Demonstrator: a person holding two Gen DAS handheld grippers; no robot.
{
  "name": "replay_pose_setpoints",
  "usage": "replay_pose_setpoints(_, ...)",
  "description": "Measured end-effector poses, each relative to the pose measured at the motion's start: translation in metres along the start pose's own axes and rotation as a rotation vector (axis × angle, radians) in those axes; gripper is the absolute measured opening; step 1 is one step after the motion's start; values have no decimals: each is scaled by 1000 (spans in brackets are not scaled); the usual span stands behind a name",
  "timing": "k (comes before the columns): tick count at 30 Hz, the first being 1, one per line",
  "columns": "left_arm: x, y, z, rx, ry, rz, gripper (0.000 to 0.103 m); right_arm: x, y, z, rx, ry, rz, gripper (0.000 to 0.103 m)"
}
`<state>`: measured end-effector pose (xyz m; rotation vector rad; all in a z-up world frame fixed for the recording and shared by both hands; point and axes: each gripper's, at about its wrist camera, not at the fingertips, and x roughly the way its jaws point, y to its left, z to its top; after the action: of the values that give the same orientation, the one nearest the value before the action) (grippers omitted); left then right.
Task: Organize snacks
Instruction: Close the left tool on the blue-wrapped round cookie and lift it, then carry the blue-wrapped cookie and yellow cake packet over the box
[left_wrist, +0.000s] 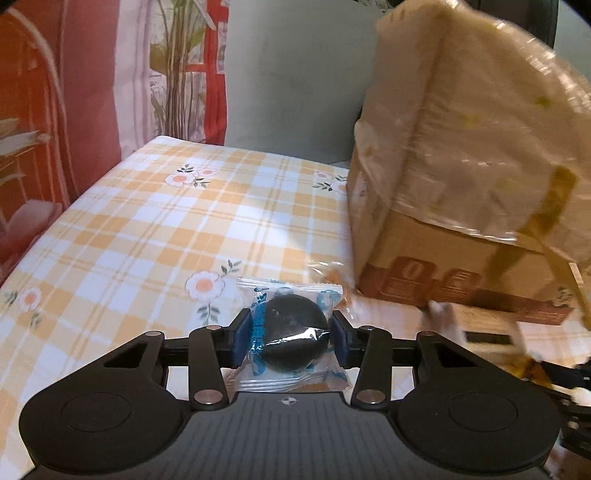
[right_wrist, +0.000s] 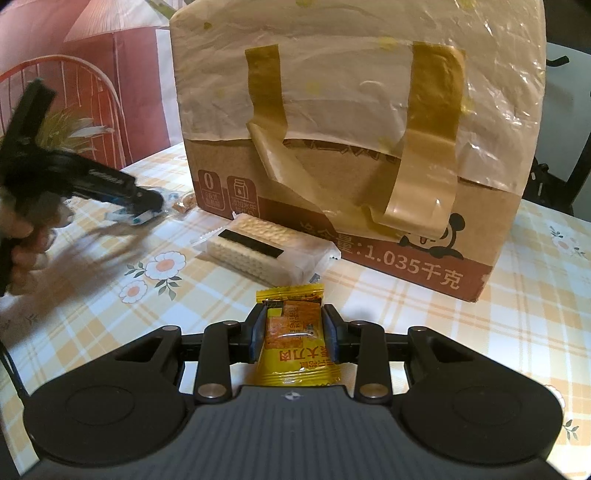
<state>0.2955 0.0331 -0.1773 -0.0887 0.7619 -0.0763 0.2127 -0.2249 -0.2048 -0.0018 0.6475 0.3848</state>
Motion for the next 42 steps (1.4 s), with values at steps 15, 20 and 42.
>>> replay_pose_setpoints(15,-45,-55,-35,103,3,-132,47,0,2,-1,2,1,4,34)
replay_pose_setpoints(20,-49,-58,-38,128,-9,-147,47,-2,5,-2,-6,4,3,34)
replay_pose_setpoints(42,-132,-100,95,261,-418,-249,47,-111,-1,111,-32,-412,78,34)
